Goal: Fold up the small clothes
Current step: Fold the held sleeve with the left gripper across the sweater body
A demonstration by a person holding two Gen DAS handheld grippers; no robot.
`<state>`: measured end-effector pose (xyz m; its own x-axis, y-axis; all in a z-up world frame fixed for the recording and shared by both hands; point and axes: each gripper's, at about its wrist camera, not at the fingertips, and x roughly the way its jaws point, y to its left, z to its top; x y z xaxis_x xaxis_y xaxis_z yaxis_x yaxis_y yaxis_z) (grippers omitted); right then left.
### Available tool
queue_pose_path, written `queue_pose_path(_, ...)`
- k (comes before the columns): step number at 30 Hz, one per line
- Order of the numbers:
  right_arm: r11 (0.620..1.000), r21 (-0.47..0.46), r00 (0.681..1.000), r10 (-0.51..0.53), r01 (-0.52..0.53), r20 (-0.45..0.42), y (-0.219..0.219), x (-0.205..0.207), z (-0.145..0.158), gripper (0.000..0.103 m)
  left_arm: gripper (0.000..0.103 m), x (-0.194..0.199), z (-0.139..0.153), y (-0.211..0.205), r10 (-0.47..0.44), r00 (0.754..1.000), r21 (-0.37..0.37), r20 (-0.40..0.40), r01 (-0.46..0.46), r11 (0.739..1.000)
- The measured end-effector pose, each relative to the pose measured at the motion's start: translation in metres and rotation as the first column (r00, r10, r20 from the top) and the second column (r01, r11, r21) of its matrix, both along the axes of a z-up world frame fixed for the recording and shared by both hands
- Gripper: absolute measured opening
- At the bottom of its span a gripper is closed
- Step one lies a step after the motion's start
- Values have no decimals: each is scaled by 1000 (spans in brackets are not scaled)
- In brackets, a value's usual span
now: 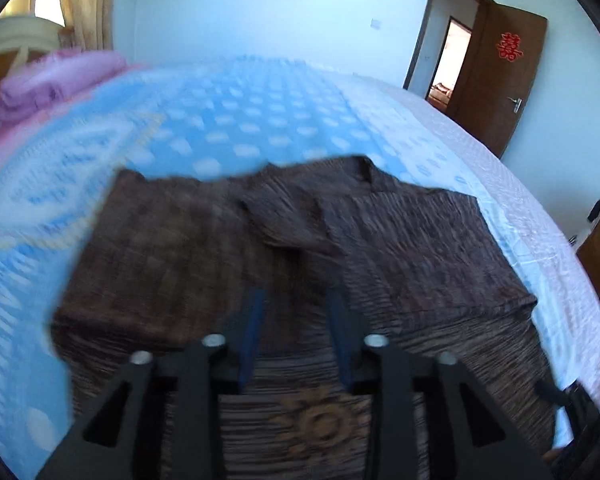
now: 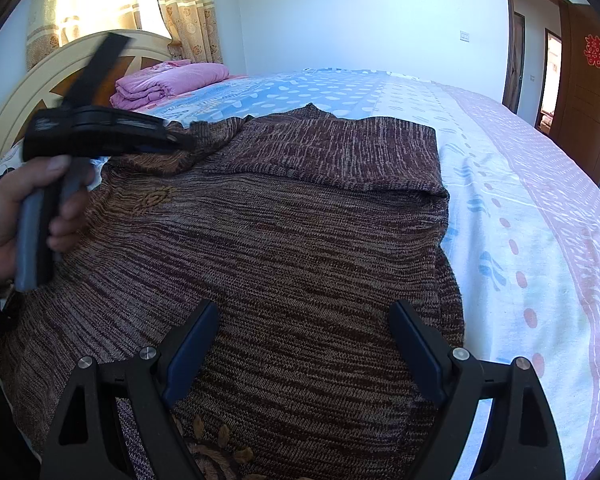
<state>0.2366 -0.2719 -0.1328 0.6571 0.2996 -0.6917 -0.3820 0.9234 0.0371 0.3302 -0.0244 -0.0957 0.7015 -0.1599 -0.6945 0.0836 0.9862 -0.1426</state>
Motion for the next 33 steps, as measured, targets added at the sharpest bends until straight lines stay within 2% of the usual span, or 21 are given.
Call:
queue_pose_path(1, 1000, 0, 1000, 0, 0, 1, 0, 0, 0, 87, 66, -7, 7, 9, 17, 999, 39, 45, -19, 999)
queue_pose_path(2, 1000, 1, 1000, 0, 0, 1, 0, 0, 0, 87, 79, -10, 12, 20, 32, 996, 65, 82, -37, 997)
queue_pose_path(4, 1000, 3, 1000, -2, 2, 5, 0, 0, 1, 87, 86, -14, 19, 48, 83, 985, 152, 150, -106, 983)
queue_pose_path(5, 1000, 2, 1000, -4, 4, 9, 0, 0, 0, 87, 89, -10, 18, 59, 124, 980, 219, 158, -157, 963)
queue_pose_path(7, 1000, -4, 1000, -7, 7, 8, 0, 0, 2, 87, 90, 6, 9, 78, 192, 973, 339, 125, -224, 914)
queue_pose_path(8, 1000, -8, 1000, -12, 12, 0, 0, 1, 4, 87, 90, 14, 3, 86, 224, 970, 374, 96, -243, 895)
queue_pose_path(10, 1000, -16, 999, -26, 25, -40, 1, 6, 11, 87, 90, 28, -13, 103, 263, 965, 397, 23, -250, 883)
queue_pose_path(12, 999, 23, 997, -36, 38, -71, 2, 12, 23, 87, 90, 30, -27, 111, 277, 961, 391, -15, -249, 886)
queue_pose_path(16, 992, 125, 996, -24, 34, -80, 21, 42, 58, 87, 90, 27, -32, 110, 260, 966, 375, -7, -238, 896)
queue_pose_path(18, 992, 124, 997, 4, 6, -82, 43, 66, 66, 69, 93, 24, -32, 112, 263, 965, 363, -8, -243, 900)
queue_pose_path(22, 994, 92, 989, 68, -57, -129, 93, 113, 58, 66, 97, 30, -37, 120, 279, 959, 286, -45, -255, 924)
queue_pose_path(26, 993, 114, 984, 32, -12, -176, 119, 150, 33, 66, 97, 29, -41, 121, 276, 960, 249, -47, -257, 934)
queue_pose_path(27, 992, 123, 983, 23, -1, -183, 121, 158, 26, 60, 97, 29, -41, 123, 276, 960, 233, -50, -257, 938)
queue_pose_path(28, 992, 130, 982, 21, 4, -188, 124, 161, 22, 49, 97, 29, -42, 126, 275, 960, 212, -57, -257, 943)
queue_pose_path(29, 991, 134, 979, 25, 3, -202, 125, 163, 18, 15, 97, 29, -42, 128, 272, 960, 193, -65, -256, 947)
queue_pose_path(30, 993, 120, 979, 22, 2, -204, 126, 162, 16, 4, 97, 30, -43, 131, 271, 960, 176, -71, -255, 951)
queue_pose_path(33, 995, 93, 982, 58, -42, -182, 128, 144, 18, 3, 97, 29, -44, 133, 269, 960, 150, -82, -255, 955)
